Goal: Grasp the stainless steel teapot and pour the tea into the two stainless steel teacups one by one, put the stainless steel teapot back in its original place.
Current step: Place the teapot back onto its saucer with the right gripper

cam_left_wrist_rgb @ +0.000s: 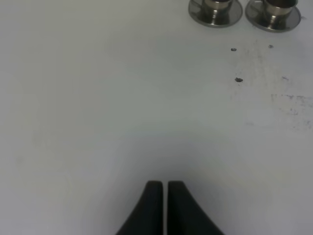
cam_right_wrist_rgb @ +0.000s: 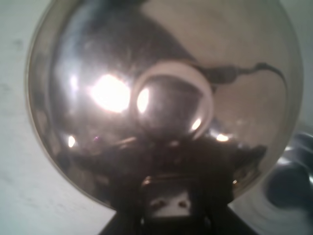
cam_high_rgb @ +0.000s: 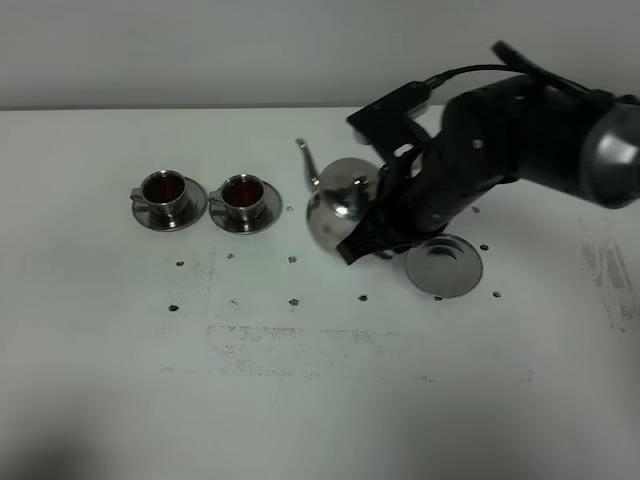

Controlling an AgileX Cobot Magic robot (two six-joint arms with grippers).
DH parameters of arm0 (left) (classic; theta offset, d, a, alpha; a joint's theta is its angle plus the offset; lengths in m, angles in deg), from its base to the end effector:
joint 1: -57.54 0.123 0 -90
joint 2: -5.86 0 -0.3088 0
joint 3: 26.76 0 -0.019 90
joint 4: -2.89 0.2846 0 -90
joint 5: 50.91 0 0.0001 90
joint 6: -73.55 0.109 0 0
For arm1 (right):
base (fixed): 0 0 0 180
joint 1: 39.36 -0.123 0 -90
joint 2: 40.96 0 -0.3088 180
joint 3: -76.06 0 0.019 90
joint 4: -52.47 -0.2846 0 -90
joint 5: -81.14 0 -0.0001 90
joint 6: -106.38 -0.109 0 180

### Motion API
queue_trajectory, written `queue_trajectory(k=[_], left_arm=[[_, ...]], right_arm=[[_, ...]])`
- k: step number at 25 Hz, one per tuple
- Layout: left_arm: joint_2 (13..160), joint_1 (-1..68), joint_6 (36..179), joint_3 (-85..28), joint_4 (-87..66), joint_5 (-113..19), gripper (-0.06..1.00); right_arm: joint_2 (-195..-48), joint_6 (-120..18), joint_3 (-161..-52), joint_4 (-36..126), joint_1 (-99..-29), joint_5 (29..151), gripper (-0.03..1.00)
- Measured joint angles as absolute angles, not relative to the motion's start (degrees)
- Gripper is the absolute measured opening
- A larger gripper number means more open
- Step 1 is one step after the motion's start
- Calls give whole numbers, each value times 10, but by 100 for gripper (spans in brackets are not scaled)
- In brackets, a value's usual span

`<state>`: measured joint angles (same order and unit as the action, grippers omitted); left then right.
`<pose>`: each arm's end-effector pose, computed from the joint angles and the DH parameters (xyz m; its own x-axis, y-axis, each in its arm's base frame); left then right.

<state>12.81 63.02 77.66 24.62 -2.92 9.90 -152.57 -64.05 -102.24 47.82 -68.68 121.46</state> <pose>0.0214 -0.0076 0.2732 -0.4831 -0.0242 -0.8752 -0.0075 0.9997 -0.0235 0.3730 0.2161 0.2174 -0.7228 -0.5261 -0.4481 -0.5885 0.8085 0.0000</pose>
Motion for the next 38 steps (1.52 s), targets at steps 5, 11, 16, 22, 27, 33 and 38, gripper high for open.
queue_trajectory(k=[5,11,16,22,27,33,38], left_arm=[[128,630,777,246,-29,99,6],[128,630,777,246,-29,99,6],[128,630,777,246,-29,99,6],[128,630,777,246,-29,99,6],[128,630,777,246,-29,99,6],[128,630,777,246,-29,99,6],[128,630,777,246,-29,99,6]], right_arm=[[-1472,-650,-932,479,-617,1182,18],[-1471,-660,-893,480,-579,1178,18],[-1493,-662,-890,476,-561,1167,18],[-1533,-662,-890,466,-560,1161,18],[-1533,-663,-890,463,-560,1156,18],[-1533,-663,-896,459,-560,1156,18],[-1537,-663,-896,458,-563,1148,18]])
